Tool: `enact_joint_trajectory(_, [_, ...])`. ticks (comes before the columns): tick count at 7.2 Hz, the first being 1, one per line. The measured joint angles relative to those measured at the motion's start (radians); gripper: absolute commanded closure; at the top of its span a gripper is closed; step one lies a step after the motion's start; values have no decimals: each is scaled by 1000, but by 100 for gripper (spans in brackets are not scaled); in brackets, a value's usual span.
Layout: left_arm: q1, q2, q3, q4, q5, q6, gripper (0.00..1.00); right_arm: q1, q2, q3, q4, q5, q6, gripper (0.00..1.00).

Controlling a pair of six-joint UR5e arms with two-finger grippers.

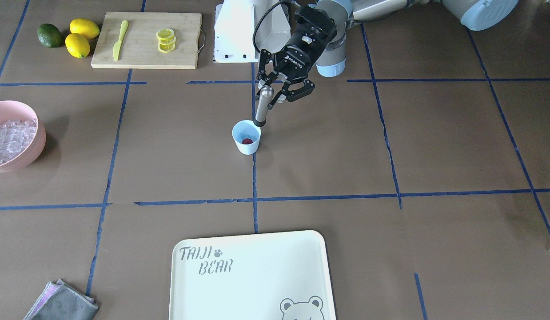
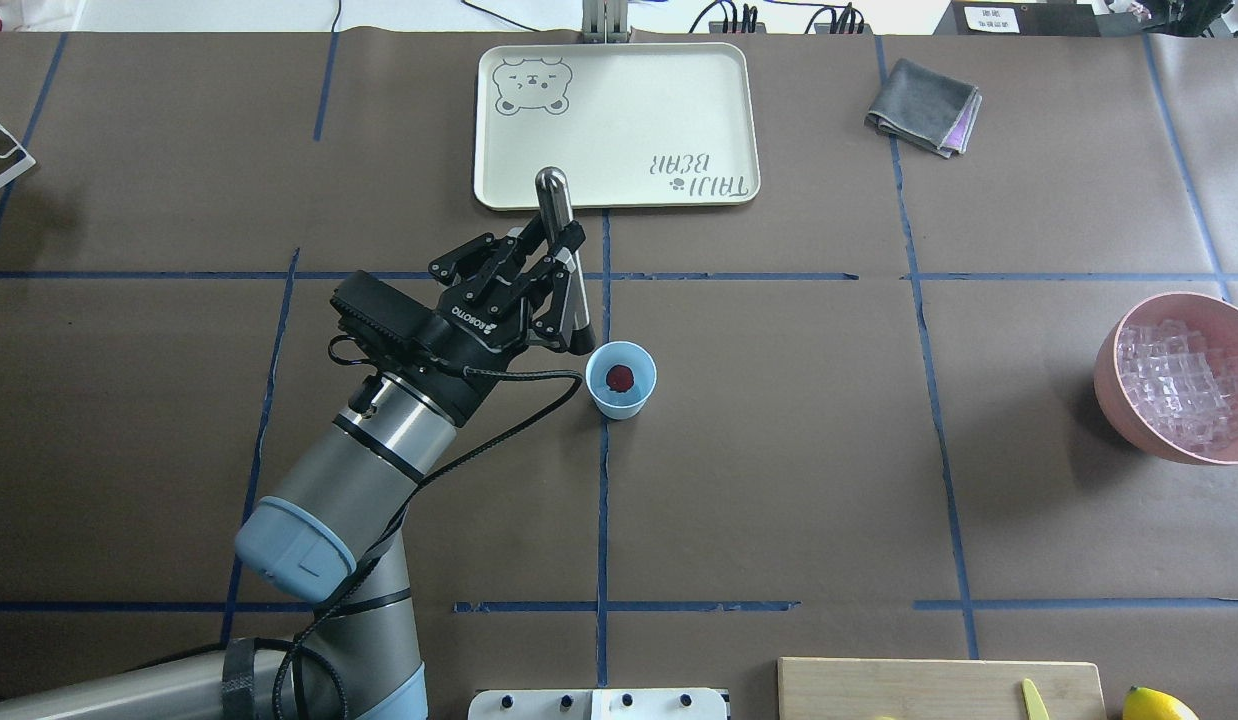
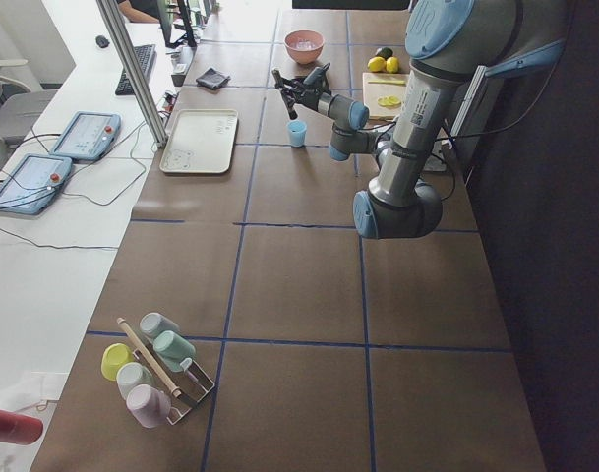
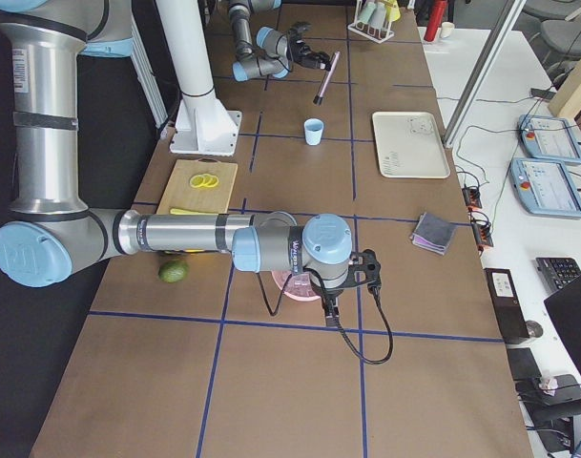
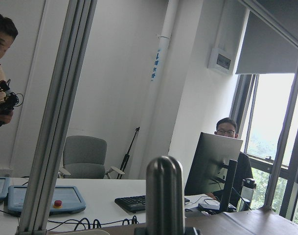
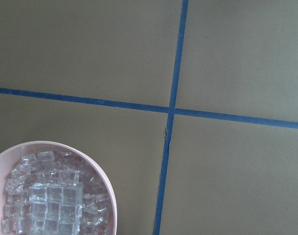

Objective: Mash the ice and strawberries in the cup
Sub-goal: 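Push the metal rod down into the cup with the left gripper to mash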

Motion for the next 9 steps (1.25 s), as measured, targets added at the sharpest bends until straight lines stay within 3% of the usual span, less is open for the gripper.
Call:
enact_joint_trajectory(4, [35, -83, 115, -1, 26, -1, 100, 0, 0, -1, -1, 1, 3, 1])
enact_joint_trajectory(9, [57, -98, 170, -6, 55, -3, 100, 0, 0, -1, -2, 2, 4, 1])
